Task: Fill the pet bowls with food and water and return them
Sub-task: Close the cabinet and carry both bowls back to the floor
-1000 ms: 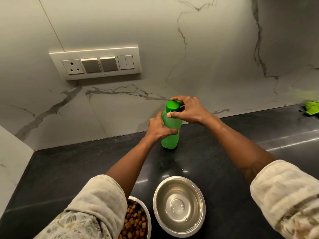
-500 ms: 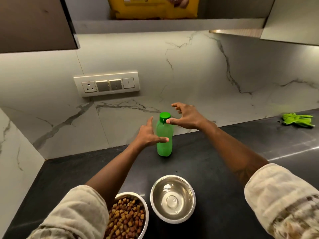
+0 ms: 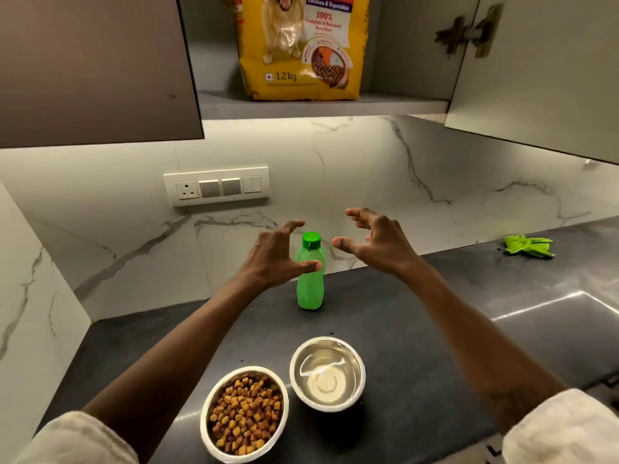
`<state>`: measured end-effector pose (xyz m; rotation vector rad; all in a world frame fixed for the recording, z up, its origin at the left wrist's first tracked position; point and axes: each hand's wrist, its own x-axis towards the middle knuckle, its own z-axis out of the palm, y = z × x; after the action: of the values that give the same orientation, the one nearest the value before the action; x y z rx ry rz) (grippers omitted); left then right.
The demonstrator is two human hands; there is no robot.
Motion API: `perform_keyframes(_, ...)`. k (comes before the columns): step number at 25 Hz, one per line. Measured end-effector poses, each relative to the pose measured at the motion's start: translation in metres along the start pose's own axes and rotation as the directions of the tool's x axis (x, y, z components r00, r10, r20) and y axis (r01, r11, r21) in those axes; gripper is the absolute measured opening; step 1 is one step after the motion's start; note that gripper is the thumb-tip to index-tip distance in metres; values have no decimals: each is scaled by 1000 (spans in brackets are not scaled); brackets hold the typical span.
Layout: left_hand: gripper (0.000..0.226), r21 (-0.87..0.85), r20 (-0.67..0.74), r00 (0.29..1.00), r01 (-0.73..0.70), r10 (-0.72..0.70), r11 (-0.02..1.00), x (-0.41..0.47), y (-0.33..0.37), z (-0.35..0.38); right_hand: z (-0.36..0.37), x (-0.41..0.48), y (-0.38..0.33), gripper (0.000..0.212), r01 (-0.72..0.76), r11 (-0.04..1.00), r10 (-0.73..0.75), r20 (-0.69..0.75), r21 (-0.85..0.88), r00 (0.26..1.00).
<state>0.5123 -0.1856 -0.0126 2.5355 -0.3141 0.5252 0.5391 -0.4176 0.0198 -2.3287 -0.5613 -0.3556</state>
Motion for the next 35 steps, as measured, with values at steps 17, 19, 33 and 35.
perform_keyframes(17,72,26,-391,903,-181,177,983,-116,265,-27,-149,-190,-29,52,267,930,-162,-370,251,915)
perform_keyframes(19,70,58,-415,883,-217,222,974,-123,302,-28,-171,-208,-34,46,317,909,-174,-446,270,878)
perform_keyframes(33,40,190,-495,741,-416,453,889,-91,482,-9,-298,-251,2,52,304,944,-7,-918,124,396)
perform_keyframes(35,37,155,-503,754,-401,421,903,-80,486,-4,-305,-242,4,66,272,933,83,-875,237,476)
